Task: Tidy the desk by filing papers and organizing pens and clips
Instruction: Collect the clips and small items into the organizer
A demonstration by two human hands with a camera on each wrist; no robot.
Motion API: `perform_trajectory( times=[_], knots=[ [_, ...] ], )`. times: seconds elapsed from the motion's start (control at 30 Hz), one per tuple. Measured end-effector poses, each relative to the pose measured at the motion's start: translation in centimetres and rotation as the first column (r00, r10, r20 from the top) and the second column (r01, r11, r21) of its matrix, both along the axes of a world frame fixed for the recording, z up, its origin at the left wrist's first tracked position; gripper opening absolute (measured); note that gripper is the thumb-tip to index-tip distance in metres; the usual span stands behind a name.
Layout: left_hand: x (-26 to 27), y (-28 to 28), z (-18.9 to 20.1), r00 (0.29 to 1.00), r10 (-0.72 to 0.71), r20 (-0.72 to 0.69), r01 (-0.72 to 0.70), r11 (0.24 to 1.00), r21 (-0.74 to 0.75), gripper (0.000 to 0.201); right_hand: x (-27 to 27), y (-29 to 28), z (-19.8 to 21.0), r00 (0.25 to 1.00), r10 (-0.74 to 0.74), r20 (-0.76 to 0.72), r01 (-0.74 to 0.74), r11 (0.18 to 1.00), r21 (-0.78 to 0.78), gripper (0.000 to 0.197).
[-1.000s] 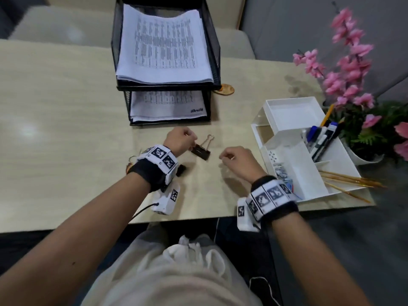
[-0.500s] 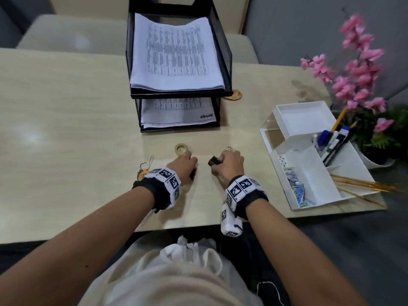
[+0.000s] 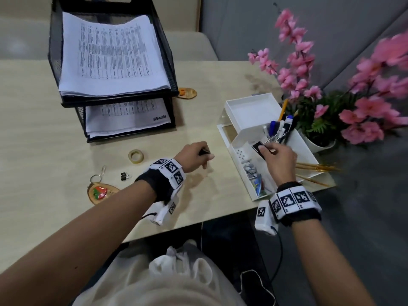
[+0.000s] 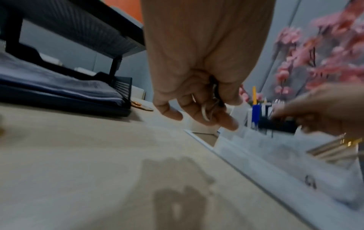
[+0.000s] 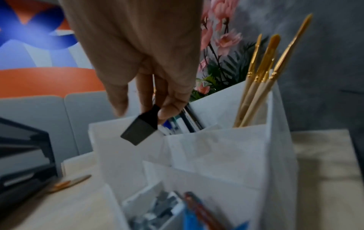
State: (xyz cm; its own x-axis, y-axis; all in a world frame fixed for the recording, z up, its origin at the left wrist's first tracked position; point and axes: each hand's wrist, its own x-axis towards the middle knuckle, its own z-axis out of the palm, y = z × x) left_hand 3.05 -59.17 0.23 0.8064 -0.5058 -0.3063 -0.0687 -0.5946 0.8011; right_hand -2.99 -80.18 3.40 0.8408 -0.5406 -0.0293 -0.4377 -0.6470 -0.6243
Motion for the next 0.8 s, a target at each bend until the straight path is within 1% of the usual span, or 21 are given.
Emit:
perform_trajectory(
  times=[0.07, 0.13, 0.2, 0.23, 0.27, 0.3, 0.33, 0.37, 0.4, 0.43, 0.5, 0.57, 0.6, 0.67, 0.7, 0.73, 0.77, 0.8],
  knots=[
    [0.3, -2.3, 0.6, 0.999, 0.025, -0.027, -0.026, 0.999, -0.046, 0.027, 0.5, -1.2, -0.4, 0.993, 0.059, -0.103, -0.068, 0.994, -0.086, 0.031],
    [0.4, -4.0, 1.1, 0.998, 0.049, -0.031, -0.051, 0.997, -0.052, 0.029, 0.8, -1.7, -0.7, 0.98, 0.133, -0.144, -0.146, 0.986, -0.079, 0.033],
    [0.6, -5.9, 1.2, 0.993, 0.093, -0.075, -0.1, 0.991, -0.092, 0.023, 0.7, -2.5, -0.9, 0.983, 0.15, -0.103, -0.155, 0.987, -0.042, 0.035],
    [0.7, -6.8, 1.2, 0.985, 0.14, -0.097, -0.152, 0.98, -0.129, 0.017, 0.5, -2.9, -1.0, 0.991, 0.12, -0.06, -0.121, 0.993, -0.011, 0.034],
    [0.6, -7.5, 1.2, 0.969, 0.2, -0.145, -0.225, 0.956, -0.188, 0.011, 0.1, -3.1, -0.9, 0.997, 0.078, -0.01, -0.078, 0.997, 0.025, 0.031],
    [0.6, -8.2, 1.3, 0.942, 0.253, -0.219, -0.307, 0.914, -0.264, 0.007, -0.5, -3.3, -0.8, 0.999, 0.032, 0.028, -0.034, 0.997, 0.075, 0.029],
    [0.4, -8.9, 1.4, 0.912, 0.278, -0.301, -0.374, 0.863, -0.338, 0.009, -1.0, -3.3, -0.8, 0.999, 0.0, 0.049, -0.007, 0.989, 0.151, 0.027],
    [0.2, -9.6, 1.5, 0.887, 0.272, -0.372, -0.419, 0.813, -0.404, 0.017, -1.5, -3.3, -0.8, 0.998, -0.017, 0.061, 0.001, 0.968, 0.251, 0.025],
    [-0.1, -10.5, 1.6, 0.874, 0.243, -0.421, -0.433, 0.782, -0.448, 0.024, -1.9, -3.3, -0.9, 0.997, -0.026, 0.069, 0.0, 0.935, 0.355, 0.023],
    [-0.5, -11.4, 1.7, 0.871, 0.208, -0.445, -0.427, 0.77, -0.475, 0.028, -2.2, -3.3, -0.9, 0.996, -0.04, 0.076, 0.003, 0.896, 0.445, 0.022],
    [-1.1, -13.0, 1.5, 0.881, 0.143, -0.452, -0.377, 0.789, -0.485, 0.029, -2.7, -3.6, -0.9, 0.992, -0.084, 0.098, 0.013, 0.822, 0.569, 0.018],
    [-1.5, -14.4, 1.0, 0.913, 0.095, -0.397, -0.287, 0.841, -0.459, 0.027, -3.2, -4.2, -0.9, 0.982, -0.134, 0.135, 0.025, 0.793, 0.609, 0.013],
    [-1.6, -15.0, 0.8, 0.941, 0.066, -0.332, -0.214, 0.877, -0.431, 0.027, -3.4, -4.6, -0.9, 0.977, -0.153, 0.147, 0.034, 0.797, 0.603, 0.018],
    [-1.5, -15.7, 0.6, 0.989, -0.015, -0.147, -0.035, 0.944, -0.328, 0.025, -3.7, -5.4, -1.0, 0.972, -0.18, 0.152, 0.061, 0.817, 0.574, 0.026],
    [-1.4, -16.0, 0.6, 0.996, -0.062, -0.07, 0.04, 0.96, -0.278, 0.019, -3.9, -5.8, -0.9, 0.971, -0.187, 0.151, 0.072, 0.826, 0.559, 0.028],
    [-1.3, -16.1, 0.6, 0.995, -0.101, -0.021, 0.093, 0.964, -0.25, 0.013, -4.0, -6.1, -0.9, 0.971, -0.187, 0.148, 0.077, 0.832, 0.549, 0.03],
    [-1.0, -16.1, 0.7, 0.991, -0.133, 0.01, 0.132, 0.963, -0.235, 0.014, -4.0, -6.3, -0.9, 0.973, -0.184, 0.14, 0.079, 0.833, 0.547, 0.031],
    [-0.7, -16.0, 0.7, 0.985, -0.168, 0.032, 0.171, 0.963, -0.209, 0.02, -4.1, -6.4, -0.8, 0.975, -0.175, 0.133, 0.074, 0.831, 0.552, 0.031]
  ],
)
